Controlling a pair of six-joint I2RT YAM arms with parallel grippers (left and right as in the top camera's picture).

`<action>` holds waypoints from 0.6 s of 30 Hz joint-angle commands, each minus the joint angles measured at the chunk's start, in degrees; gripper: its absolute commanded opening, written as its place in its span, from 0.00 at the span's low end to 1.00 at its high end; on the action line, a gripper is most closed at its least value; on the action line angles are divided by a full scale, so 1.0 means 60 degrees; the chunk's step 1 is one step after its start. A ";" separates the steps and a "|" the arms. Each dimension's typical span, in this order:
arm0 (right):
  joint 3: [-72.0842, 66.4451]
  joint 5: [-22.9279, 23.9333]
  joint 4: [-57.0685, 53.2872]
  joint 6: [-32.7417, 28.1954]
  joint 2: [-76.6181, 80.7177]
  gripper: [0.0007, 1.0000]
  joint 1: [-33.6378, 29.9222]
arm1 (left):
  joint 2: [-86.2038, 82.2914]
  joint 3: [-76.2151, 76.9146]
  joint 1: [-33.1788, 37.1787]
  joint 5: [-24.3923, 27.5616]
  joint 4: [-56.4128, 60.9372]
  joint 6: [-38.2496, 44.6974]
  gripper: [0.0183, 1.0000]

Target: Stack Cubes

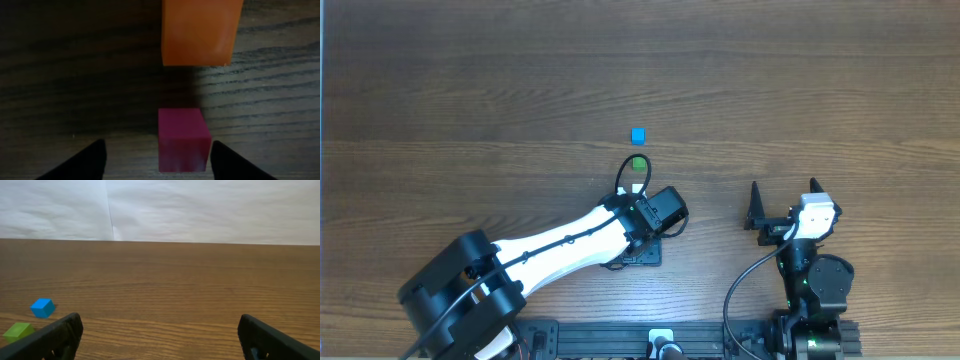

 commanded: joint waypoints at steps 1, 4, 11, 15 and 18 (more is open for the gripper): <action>-0.0051 -0.0073 -0.0025 -0.0004 -0.0084 0.99 0.0036 | 0.0080 -0.0087 0.0066 -0.0251 0.0047 0.0076 0.63; -0.0051 -0.0073 -0.0025 -0.0004 -0.0084 0.99 0.0036 | 0.0084 -0.0087 0.0058 -0.0291 0.0120 0.0073 0.63; -0.0051 -0.0073 -0.0025 -0.0004 -0.0084 0.99 0.0036 | 0.0084 -0.0087 0.0058 -0.0401 0.0149 0.0073 0.56; -0.0051 -0.0073 -0.0025 -0.0004 -0.0084 0.99 0.0036 | 0.0084 -0.0087 0.0022 -0.0470 0.0171 0.0073 0.54; -0.0051 -0.0073 -0.0025 -0.0004 -0.0084 0.99 0.0036 | 0.0087 -0.0087 0.0015 -0.0506 0.0197 0.0073 0.53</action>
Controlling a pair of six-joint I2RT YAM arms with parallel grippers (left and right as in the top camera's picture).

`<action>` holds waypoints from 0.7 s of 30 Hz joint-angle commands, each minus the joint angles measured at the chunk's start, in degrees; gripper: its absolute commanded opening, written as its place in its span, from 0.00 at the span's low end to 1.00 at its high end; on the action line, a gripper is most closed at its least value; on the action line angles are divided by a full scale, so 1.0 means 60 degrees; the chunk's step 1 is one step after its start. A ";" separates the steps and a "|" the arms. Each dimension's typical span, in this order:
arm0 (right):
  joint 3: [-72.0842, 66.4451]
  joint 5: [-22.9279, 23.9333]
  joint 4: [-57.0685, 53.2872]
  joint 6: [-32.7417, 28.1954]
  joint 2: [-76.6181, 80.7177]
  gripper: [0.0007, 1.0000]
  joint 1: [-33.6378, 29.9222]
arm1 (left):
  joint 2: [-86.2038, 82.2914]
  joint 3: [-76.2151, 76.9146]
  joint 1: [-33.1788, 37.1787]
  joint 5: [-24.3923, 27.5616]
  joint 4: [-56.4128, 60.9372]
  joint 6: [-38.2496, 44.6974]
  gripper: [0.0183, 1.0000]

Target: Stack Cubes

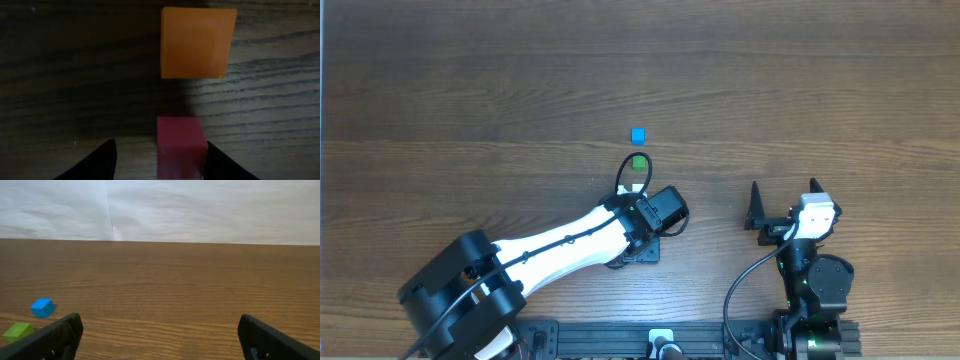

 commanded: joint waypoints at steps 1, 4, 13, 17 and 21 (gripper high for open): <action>-0.0051 -0.0073 -0.0025 0.0004 -0.0084 0.99 0.0036 | 0.0091 -0.0087 0.0018 -0.0262 0.0066 0.0069 0.52; -0.0051 -0.0073 -0.0025 0.0004 -0.0084 0.99 0.0036 | 0.0106 -0.0087 0.0000 -0.0262 0.0149 0.0069 0.50; -0.0051 -0.0073 -0.0025 0.0004 -0.0084 0.99 0.0036 | 0.0288 -0.0087 -0.0066 -0.0251 0.0412 0.0066 0.36; -0.0051 -0.0073 -0.0025 0.0004 -0.0084 0.99 0.0036 | 0.0299 -0.0087 -0.0062 -0.0251 0.0426 0.0066 0.35; -0.0051 -0.0073 -0.0025 0.0004 -0.0084 0.99 0.0036 | 0.0295 -0.0087 -0.0066 -0.0251 0.0426 0.0066 0.30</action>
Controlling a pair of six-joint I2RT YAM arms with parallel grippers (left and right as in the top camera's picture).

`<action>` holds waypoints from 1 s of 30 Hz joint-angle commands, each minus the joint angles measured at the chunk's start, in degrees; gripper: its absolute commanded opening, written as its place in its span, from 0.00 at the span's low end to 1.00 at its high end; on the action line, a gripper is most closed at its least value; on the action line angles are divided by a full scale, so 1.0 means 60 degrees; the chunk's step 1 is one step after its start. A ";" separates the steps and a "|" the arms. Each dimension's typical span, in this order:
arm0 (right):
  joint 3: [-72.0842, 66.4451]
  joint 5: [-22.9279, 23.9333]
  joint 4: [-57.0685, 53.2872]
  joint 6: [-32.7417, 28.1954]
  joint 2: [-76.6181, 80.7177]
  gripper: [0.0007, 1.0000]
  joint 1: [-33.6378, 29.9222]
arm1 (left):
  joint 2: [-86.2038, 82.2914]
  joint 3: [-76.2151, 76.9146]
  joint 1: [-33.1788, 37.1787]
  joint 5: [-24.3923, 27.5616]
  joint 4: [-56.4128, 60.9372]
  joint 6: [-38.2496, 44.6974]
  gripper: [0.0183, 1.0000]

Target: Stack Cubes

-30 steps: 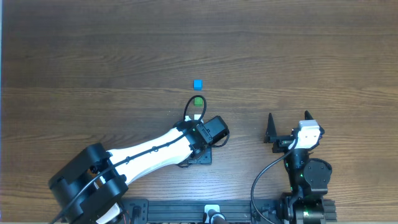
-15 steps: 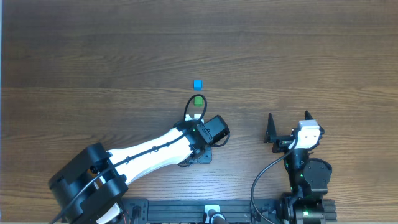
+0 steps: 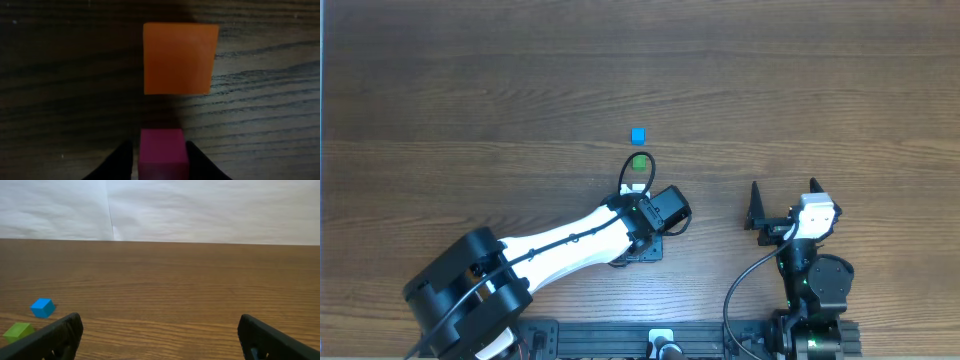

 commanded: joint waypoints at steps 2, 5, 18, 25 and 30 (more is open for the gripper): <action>-0.0051 -0.0073 -0.0025 -0.0007 -0.0084 0.99 0.0036 | 0.0102 -0.0087 -0.0040 -0.0175 0.0026 0.0062 0.27; -0.0051 -0.0073 -0.0025 -0.0007 -0.0084 0.99 0.0036 | 0.0098 -0.0087 -0.0040 -0.0171 0.0026 0.0058 0.26; -0.0051 -0.0073 -0.0025 -0.0007 -0.0084 0.99 0.0036 | 0.0087 0.0929 0.0069 -0.0204 -0.1038 0.0066 0.02; -0.0051 -0.0073 -0.0025 -0.0007 -0.0084 0.99 0.0036 | 0.0087 0.2747 0.0521 -0.0616 -0.2492 0.0576 0.02; -0.0051 -0.0073 -0.0025 -0.0007 -0.0084 0.99 0.0036 | 0.0091 0.3566 0.1144 -0.0645 -0.2925 0.0871 0.02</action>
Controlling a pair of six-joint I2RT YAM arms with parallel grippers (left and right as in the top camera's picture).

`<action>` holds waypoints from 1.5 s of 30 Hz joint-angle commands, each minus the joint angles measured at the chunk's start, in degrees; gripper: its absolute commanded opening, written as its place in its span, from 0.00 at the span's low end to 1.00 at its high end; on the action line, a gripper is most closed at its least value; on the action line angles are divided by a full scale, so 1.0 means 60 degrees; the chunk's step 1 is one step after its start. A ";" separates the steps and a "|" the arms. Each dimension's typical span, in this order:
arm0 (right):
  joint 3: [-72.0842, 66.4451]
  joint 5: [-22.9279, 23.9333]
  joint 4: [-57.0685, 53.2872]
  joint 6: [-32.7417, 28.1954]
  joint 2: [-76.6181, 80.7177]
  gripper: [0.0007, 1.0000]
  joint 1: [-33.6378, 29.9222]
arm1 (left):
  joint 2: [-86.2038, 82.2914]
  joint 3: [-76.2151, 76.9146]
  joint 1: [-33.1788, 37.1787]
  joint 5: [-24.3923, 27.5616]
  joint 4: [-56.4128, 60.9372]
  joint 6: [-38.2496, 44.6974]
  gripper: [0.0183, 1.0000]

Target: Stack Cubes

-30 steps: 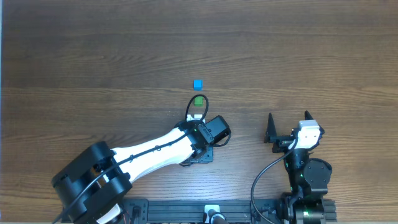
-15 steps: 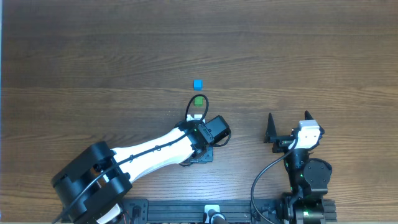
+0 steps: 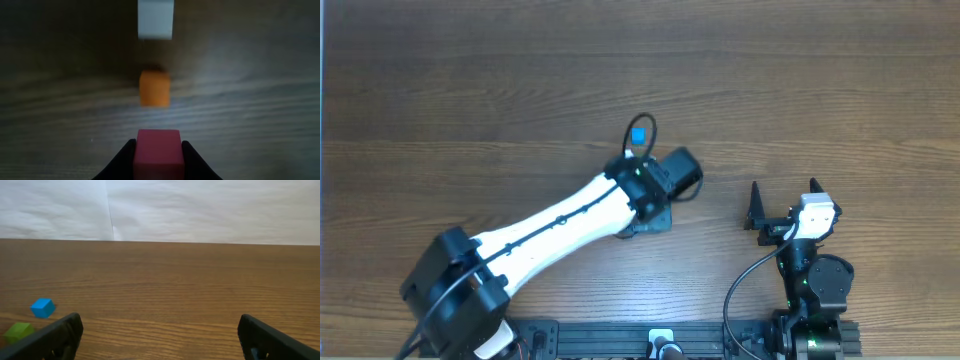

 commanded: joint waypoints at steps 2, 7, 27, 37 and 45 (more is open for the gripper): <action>-0.0051 -0.0073 -0.0025 -0.0004 -0.0084 0.99 0.0036 | 0.0113 0.1013 0.0903 -0.0248 -0.0339 0.0769 0.02; -0.0051 -0.0073 -0.0025 -0.0004 -0.0084 0.99 0.0036 | 0.0678 0.1719 0.1392 -0.0233 -0.0761 0.1129 0.02; -0.0051 -0.0073 -0.0025 -0.0004 -0.0084 0.99 0.0036 | 0.2193 0.2160 0.1614 -0.0069 -0.0288 0.1719 0.02; -0.0051 -0.0073 -0.0025 -0.0004 -0.0084 0.99 0.0036 | 0.2339 0.2120 0.1632 -0.0073 -0.0080 0.1723 0.02; -0.0051 -0.0073 -0.0025 -0.0004 -0.0084 0.99 0.0036 | 0.2404 0.2095 0.1639 -0.0073 0.0120 0.1723 0.02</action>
